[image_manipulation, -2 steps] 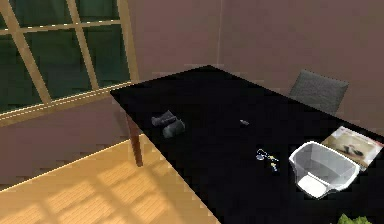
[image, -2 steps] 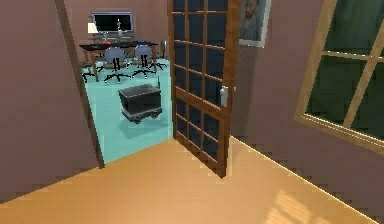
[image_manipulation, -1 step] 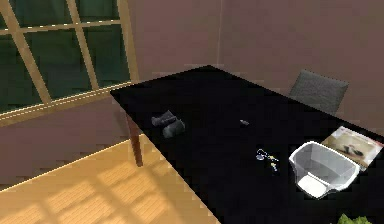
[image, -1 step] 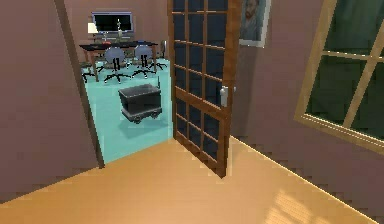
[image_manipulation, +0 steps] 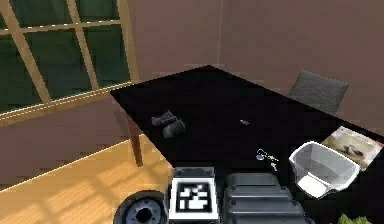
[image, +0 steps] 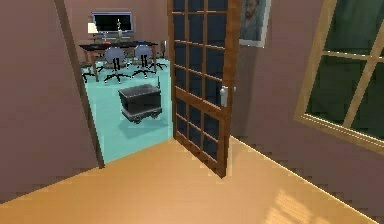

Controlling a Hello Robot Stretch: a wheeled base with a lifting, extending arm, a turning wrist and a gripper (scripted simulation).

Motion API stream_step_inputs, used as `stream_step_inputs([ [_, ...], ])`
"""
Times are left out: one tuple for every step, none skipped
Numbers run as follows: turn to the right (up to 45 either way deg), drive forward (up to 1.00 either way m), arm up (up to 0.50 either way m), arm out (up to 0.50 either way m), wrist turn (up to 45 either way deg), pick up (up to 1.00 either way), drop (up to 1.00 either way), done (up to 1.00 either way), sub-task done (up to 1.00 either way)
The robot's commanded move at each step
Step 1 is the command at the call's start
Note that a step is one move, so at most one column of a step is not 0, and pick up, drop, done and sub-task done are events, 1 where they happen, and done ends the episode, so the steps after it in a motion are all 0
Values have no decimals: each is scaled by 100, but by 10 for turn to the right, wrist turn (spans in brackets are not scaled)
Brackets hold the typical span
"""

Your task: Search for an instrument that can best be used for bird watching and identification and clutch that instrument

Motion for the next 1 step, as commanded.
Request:
stream_step_inputs([
  [0, 0, 0, 50, 0, 0, 0, 0, 0],
])
